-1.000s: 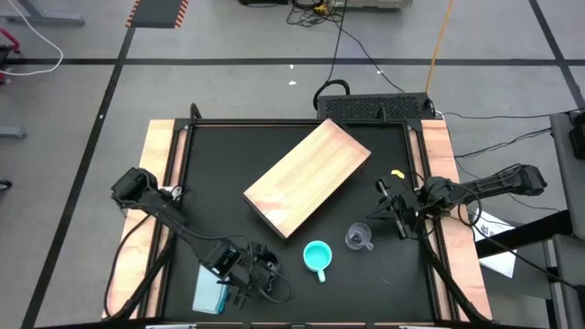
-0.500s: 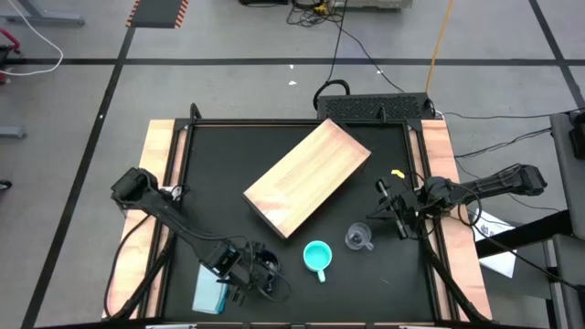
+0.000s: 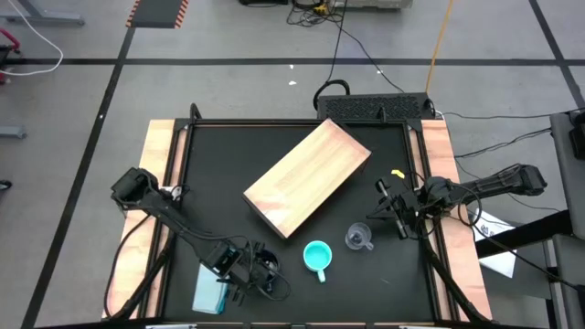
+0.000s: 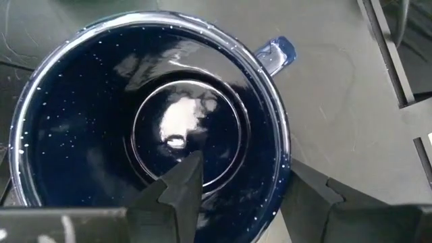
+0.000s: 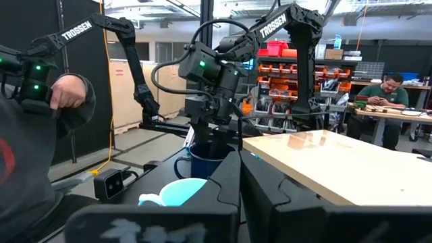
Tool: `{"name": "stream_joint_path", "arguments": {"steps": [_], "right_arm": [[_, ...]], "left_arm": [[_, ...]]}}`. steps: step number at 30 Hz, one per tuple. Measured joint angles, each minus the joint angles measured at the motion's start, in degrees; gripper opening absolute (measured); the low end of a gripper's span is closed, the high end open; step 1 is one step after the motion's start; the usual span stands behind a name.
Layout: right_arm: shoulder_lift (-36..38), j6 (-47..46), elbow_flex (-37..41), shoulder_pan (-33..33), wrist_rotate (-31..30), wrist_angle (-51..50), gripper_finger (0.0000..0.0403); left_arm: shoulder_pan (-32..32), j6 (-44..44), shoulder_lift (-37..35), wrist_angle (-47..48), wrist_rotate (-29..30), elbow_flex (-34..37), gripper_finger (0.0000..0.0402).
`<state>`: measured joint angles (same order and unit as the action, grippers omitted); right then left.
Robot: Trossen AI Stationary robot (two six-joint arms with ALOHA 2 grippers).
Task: Stack small to large cups/mugs on shelf
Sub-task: Put the dark blue cup on the shelf
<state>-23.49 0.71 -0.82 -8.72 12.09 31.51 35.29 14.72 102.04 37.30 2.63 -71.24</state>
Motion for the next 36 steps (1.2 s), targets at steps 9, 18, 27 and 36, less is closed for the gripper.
{"name": "stream_joint_path", "arguments": {"steps": [9, 18, 27, 36], "right_arm": [[0.0, 0.0, 0.0, 0.0, 0.0, 0.0, 0.0000], [0.0, 0.0, 0.0, 0.0, 0.0, 0.0, 0.0000], [0.0, 0.0, 0.0, 0.0, 0.0, 0.0, 0.0000], [0.0, 0.0, 0.0, 0.0, 0.0, 0.0, 0.0000]], "left_arm": [[0.0, 0.0, 0.0, -0.2, 0.0, 0.0, 0.0174], [0.0, -1.0, 0.0, -0.8, -0.1, 0.0, 0.0103], [0.0, -1.3, -0.3, -0.7, 1.0, -0.1, 0.0017], [0.0, -2.6, -0.2, -0.7, 0.5, -0.1, 0.0017]]}}
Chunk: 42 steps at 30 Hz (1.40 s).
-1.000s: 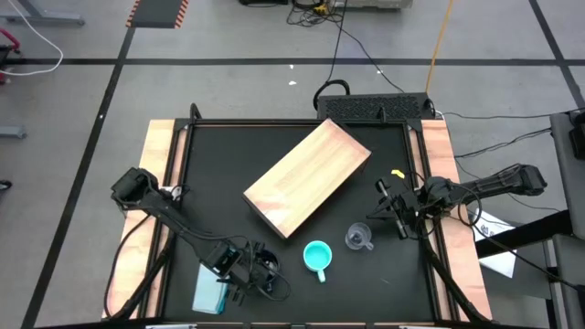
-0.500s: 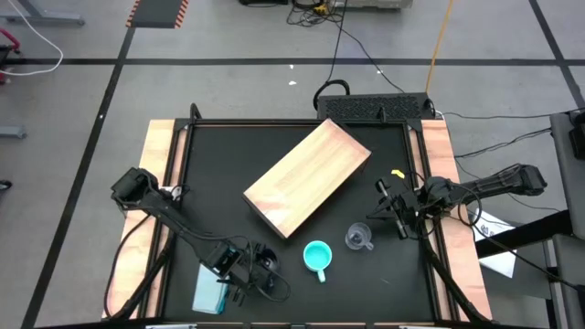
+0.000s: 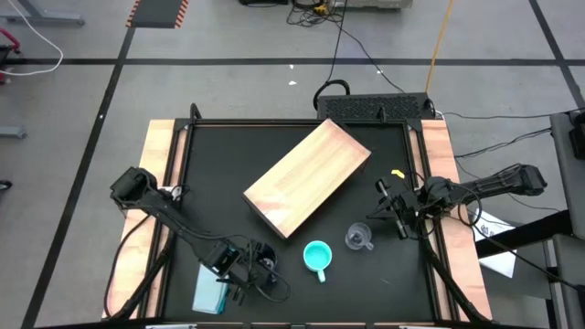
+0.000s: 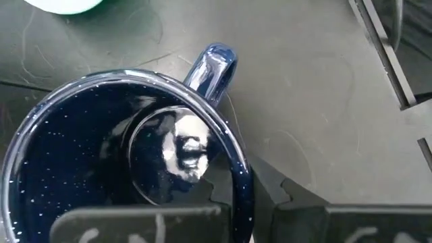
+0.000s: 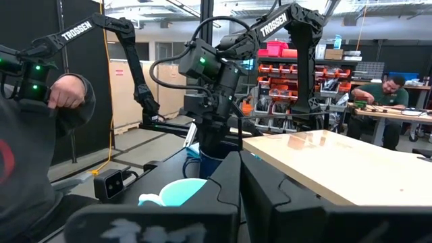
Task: Stack small to large cups/mugs on shelf
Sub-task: Put the dark blue cup on the shelf
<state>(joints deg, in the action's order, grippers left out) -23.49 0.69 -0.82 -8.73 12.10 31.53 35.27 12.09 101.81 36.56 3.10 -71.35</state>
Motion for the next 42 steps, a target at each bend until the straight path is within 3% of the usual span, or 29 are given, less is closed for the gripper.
{"name": "stream_joint_path", "arguments": {"steps": [42], "right_arm": [[0.0, 0.0, 0.0, 0.0, 0.0, 0.0, 0.0000]], "left_arm": [[1.4, -2.7, -6.2, 2.6, 5.5, -0.4, 0.0015]]}}
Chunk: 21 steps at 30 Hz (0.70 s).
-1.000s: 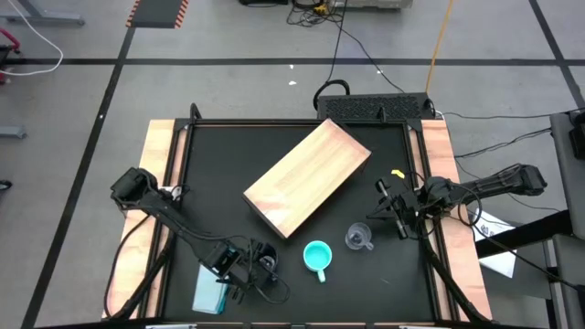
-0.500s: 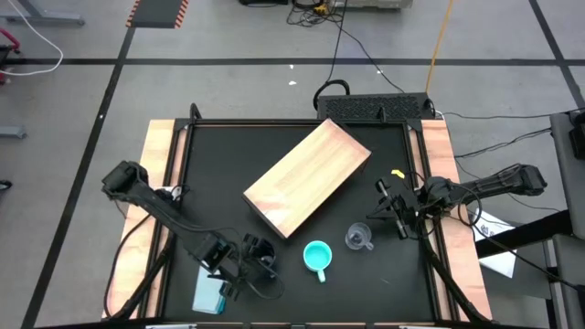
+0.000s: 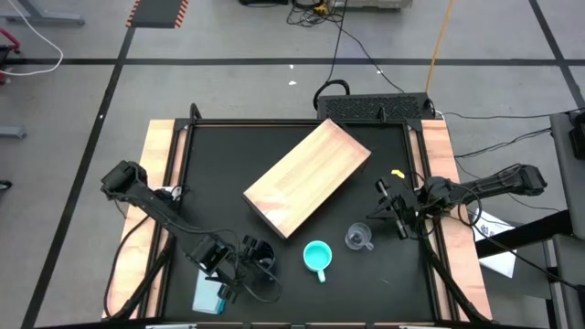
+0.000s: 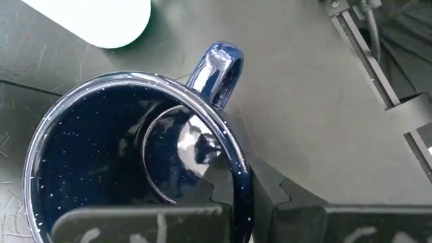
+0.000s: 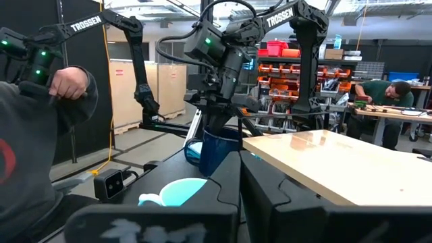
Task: Stack small to large cups/mugs on shelf
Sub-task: Put the dark blue cup on the shelf
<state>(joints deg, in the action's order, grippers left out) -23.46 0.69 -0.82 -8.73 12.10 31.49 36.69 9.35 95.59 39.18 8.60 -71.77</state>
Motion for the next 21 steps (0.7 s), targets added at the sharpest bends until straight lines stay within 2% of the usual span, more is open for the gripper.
{"name": "stream_joint_path", "arguments": {"steps": [9, 13, 21], "right_arm": [[0.0, 0.0, 0.0, 0.0, 0.0, 0.0, 0.0000], [0.0, 0.0, 0.0, 0.0, 0.0, 0.0, 0.0000], [0.0, 0.3, 0.0, 0.0, 0.0, 0.0, 0.0000]], "left_arm": [[0.0, 0.7, 0.0, 0.3, -0.5, -0.2, 0.0015], [-0.3, 2.9, 0.0, 4.7, -1.0, -3.3, 0.0015], [-0.4, 0.8, -0.1, 11.9, -0.7, -11.0, 0.0015]]}}
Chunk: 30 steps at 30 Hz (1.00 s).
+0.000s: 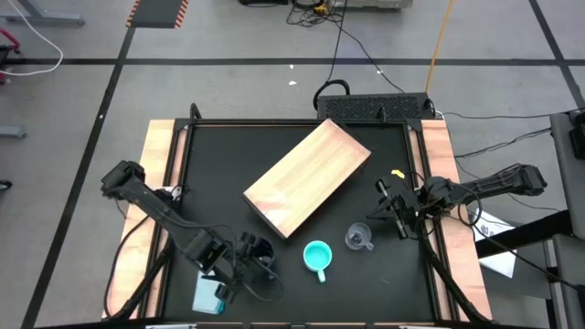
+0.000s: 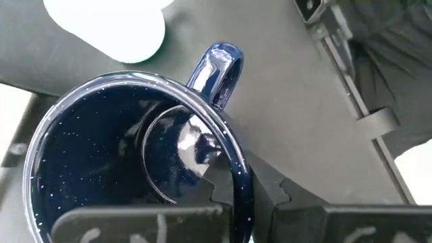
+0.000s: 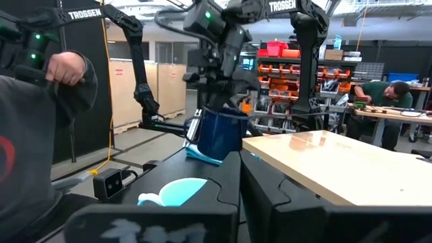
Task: Stack small to large cups/mugs on shelf
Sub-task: Put the dark blue cup on the shelf
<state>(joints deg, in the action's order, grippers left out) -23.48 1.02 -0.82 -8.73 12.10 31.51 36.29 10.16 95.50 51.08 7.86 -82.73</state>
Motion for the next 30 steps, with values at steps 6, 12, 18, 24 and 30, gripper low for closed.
{"name": "stream_joint_path", "arguments": {"steps": [6, 12, 18, 24, 30], "right_arm": [[0.0, 0.1, 0.0, 0.0, 0.0, 0.0, 0.0000], [0.0, 0.1, 0.0, 0.0, 0.0, 0.0, 0.0000], [0.0, 0.1, 0.0, 0.0, 0.0, 0.0, 0.0000], [0.0, -0.1, 0.0, 0.0, 0.0, 0.0, 0.0000], [0.0, -0.3, 0.0, 0.0, 0.0, 0.0, 0.0000]], "left_arm": [[-0.3, -1.5, 0.0, 5.5, 1.2, -5.7, 0.0015], [-0.6, -2.4, 0.0, 9.0, 1.4, -9.8, 0.0015], [-0.6, -2.3, 0.0, 9.3, 1.7, -10.3, 0.0015], [-0.6, -2.3, 0.0, 9.2, 2.0, -10.3, 0.0015], [-0.6, -1.9, 0.0, 9.2, 1.8, -10.3, 0.0015]]}}
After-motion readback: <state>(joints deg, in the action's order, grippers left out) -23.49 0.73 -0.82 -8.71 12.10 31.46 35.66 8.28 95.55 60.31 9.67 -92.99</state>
